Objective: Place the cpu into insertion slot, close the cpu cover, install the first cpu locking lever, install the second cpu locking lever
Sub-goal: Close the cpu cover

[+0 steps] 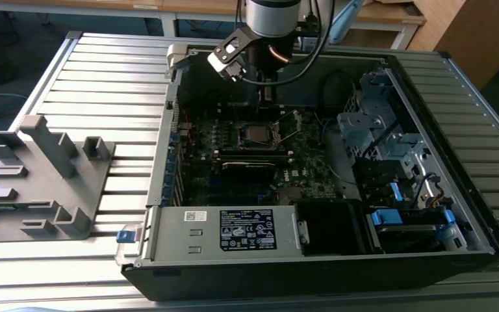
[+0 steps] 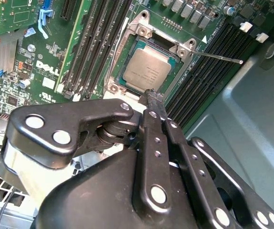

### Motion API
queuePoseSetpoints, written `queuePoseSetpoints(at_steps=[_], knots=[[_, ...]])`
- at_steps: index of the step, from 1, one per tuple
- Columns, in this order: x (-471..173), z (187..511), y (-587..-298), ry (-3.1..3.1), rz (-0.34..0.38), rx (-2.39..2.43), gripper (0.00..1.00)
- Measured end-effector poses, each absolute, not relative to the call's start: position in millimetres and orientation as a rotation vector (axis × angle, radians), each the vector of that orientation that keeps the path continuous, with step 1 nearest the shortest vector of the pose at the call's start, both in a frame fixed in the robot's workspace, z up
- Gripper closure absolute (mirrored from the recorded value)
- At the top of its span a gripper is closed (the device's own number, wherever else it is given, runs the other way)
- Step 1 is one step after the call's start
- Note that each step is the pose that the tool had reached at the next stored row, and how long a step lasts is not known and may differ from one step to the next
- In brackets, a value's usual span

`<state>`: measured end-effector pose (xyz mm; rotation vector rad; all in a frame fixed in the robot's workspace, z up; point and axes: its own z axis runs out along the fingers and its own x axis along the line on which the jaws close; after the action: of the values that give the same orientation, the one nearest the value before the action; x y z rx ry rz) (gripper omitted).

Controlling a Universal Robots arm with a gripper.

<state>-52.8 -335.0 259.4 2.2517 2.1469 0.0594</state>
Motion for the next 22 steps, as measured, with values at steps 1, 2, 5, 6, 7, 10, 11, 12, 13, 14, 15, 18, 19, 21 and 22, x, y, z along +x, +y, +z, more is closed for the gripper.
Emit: queuePoseSetpoints(at_steps=[1, 2, 5, 6, 7, 10, 11, 12, 13, 14, 15, 18, 19, 21, 22], knots=[[-52.6, 259.4, -335.0, 2.147, 0.059, 2.252, 0.9], [-52.3, 259.5, -335.0, 2.147, 0.059, 2.251, 0.9], [-50.1, 259.4, -335.0, 2.147, 0.059, 2.252, 0.9], [-49.4, 259.4, -335.0, 2.147, 0.059, 2.252, 0.9], [-49.4, 259.4, -335.0, 2.147, 0.059, 2.252, 0.9], [-49.2, 259.4, -335.0, 2.147, 0.059, 2.252, 0.9], [-49.2, 259.7, -334.9, 2.147, 0.059, 2.252, 0.9], [-49.2, 260.2, -334.9, 2.147, 0.059, 2.252, 0.9], [-49.2, 260.7, -335.0, 2.147, 0.059, 2.252, 0.9], [-49.2, 261.3, -335.0, 2.147, 0.059, 2.252, 0.9], [-49.2, 261.9, -335.0, 2.147, 0.06, 2.252, 0.9], [-49.2, 262.3, -335.0, 2.147, 0.06, 2.252, 0.9], [-49.1, 262.3, -335.0, 2.147, 0.06, 2.252, 0.9], [-49.0, 262.3, -335.0, 2.147, 0.06, 2.252, 0.9], [-48.6, 262.3, -335.0, 2.147, 0.06, 2.252, 0.9]])
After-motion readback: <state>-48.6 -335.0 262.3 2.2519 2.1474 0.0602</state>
